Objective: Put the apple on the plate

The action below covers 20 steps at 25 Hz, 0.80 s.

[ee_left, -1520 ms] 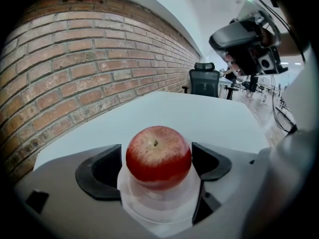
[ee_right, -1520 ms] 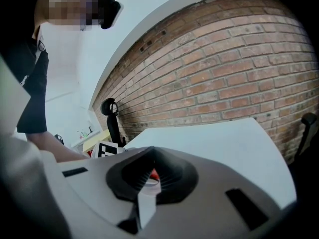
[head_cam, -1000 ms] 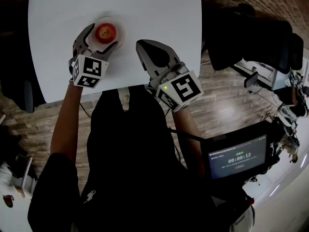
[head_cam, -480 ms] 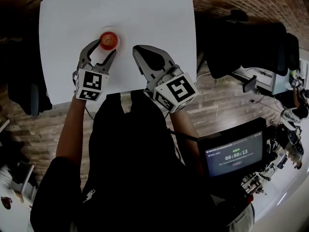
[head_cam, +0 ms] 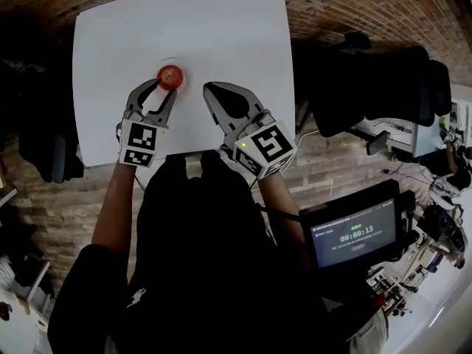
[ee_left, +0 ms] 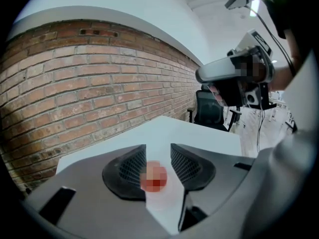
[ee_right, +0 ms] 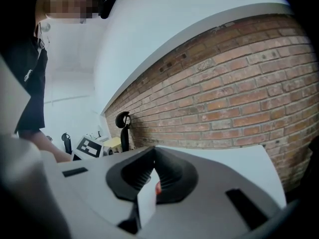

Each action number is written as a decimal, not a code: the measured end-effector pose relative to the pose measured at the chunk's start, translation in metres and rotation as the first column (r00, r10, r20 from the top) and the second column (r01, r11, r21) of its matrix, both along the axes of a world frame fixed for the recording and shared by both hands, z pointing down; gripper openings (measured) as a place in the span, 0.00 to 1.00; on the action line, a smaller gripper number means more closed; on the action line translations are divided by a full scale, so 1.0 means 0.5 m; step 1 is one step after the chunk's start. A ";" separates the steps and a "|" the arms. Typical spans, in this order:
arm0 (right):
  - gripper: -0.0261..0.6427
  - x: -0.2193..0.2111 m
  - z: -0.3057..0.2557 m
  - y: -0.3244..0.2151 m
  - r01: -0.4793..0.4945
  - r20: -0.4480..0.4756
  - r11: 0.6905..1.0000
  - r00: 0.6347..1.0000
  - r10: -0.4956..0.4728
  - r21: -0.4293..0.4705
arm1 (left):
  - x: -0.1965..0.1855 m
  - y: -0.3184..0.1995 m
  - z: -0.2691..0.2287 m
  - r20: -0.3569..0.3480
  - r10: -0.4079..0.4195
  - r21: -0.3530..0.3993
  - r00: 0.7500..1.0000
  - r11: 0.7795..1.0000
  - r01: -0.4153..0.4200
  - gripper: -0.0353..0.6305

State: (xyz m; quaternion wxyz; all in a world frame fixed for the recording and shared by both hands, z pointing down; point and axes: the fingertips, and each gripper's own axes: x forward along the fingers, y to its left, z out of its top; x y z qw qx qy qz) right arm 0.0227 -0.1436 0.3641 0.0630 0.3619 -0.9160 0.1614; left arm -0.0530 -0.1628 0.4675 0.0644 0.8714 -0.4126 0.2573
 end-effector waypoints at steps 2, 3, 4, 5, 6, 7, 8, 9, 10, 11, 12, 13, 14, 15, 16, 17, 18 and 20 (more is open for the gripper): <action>0.04 -0.002 -0.009 0.003 0.004 0.000 1.000 1.000 -0.004 0.007 | -0.003 0.003 -0.017 -0.004 -0.006 0.010 1.000 1.000 0.006 0.26; 0.04 -0.004 -0.013 0.005 0.006 0.000 1.000 1.000 -0.006 0.011 | -0.004 0.006 -0.025 -0.003 -0.006 0.015 1.000 1.000 0.007 0.25; 0.04 -0.007 -0.018 0.007 0.008 0.000 1.000 1.000 -0.008 0.016 | -0.006 0.008 -0.032 -0.003 -0.008 0.019 1.000 1.000 0.008 0.24; 0.04 -0.010 -0.023 0.009 0.010 0.001 1.000 1.000 -0.010 0.021 | -0.009 0.011 -0.038 -0.003 -0.012 0.022 1.000 1.000 0.012 0.22; 0.04 -0.013 -0.028 0.011 0.012 0.001 1.000 1.000 -0.012 0.027 | -0.012 0.014 -0.044 -0.004 -0.016 0.023 1.000 1.000 0.016 0.21; 0.04 -0.016 -0.034 0.013 0.014 0.002 0.999 1.000 -0.014 0.034 | -0.014 0.017 -0.049 -0.005 -0.020 0.025 1.000 0.999 0.020 0.20; 0.04 -0.018 -0.039 0.014 0.016 0.003 0.999 1.000 -0.016 0.040 | -0.015 0.020 -0.053 -0.004 -0.022 0.028 1.000 0.999 0.022 0.19; 0.04 -0.019 -0.043 0.016 0.018 0.004 0.999 1.000 -0.018 0.046 | -0.016 0.022 -0.056 -0.004 -0.024 0.031 1.000 0.999 0.024 0.18; 0.04 -0.021 -0.048 0.017 0.020 0.005 0.998 1.000 -0.021 0.051 | -0.017 0.024 -0.059 -0.004 -0.028 0.034 1.000 0.999 0.028 0.17; 0.04 -0.024 -0.053 0.018 0.023 0.006 0.998 1.000 -0.024 0.056 | -0.019 0.026 -0.063 -0.007 -0.032 0.036 0.999 0.999 0.033 0.15; 0.04 -0.025 -0.058 0.019 0.027 0.007 0.998 1.000 -0.027 0.062 | -0.020 0.028 -0.067 -0.014 -0.037 0.036 0.999 0.999 0.038 0.15; 0.04 -0.026 -0.062 0.020 0.029 0.007 0.997 1.000 -0.030 0.067 | -0.020 0.029 -0.072 -0.022 -0.042 0.038 0.999 0.998 0.042 0.14; 0.04 -0.027 -0.066 0.022 0.031 0.006 0.997 0.999 -0.032 0.073 | -0.021 0.031 -0.078 -0.029 -0.046 0.041 0.999 0.998 0.047 0.13; 0.04 -0.027 -0.070 0.023 0.033 0.004 0.996 0.999 -0.034 0.079 | -0.021 0.034 -0.085 -0.034 -0.049 0.046 0.998 0.998 0.051 0.11; 0.04 -0.026 -0.073 0.025 0.035 0.001 0.996 0.999 -0.035 0.084 | -0.022 0.036 -0.093 -0.037 -0.053 0.054 0.998 0.997 0.055 0.10; 0.04 -0.026 -0.076 0.028 0.036 -0.002 0.995 0.999 -0.036 0.090 | -0.023 0.038 -0.101 -0.039 -0.056 0.063 0.998 0.996 0.058 0.07; 0.04 -0.025 -0.079 0.030 0.036 -0.005 0.995 0.999 -0.036 0.094 | -0.024 0.040 -0.109 -0.042 -0.057 0.071 0.997 0.996 0.060 0.06; 0.04 -0.021 -0.085 0.034 0.033 -0.007 0.995 0.999 -0.032 0.099 | -0.025 0.044 -0.125 -0.047 -0.058 0.086 0.997 0.994 0.062 0.06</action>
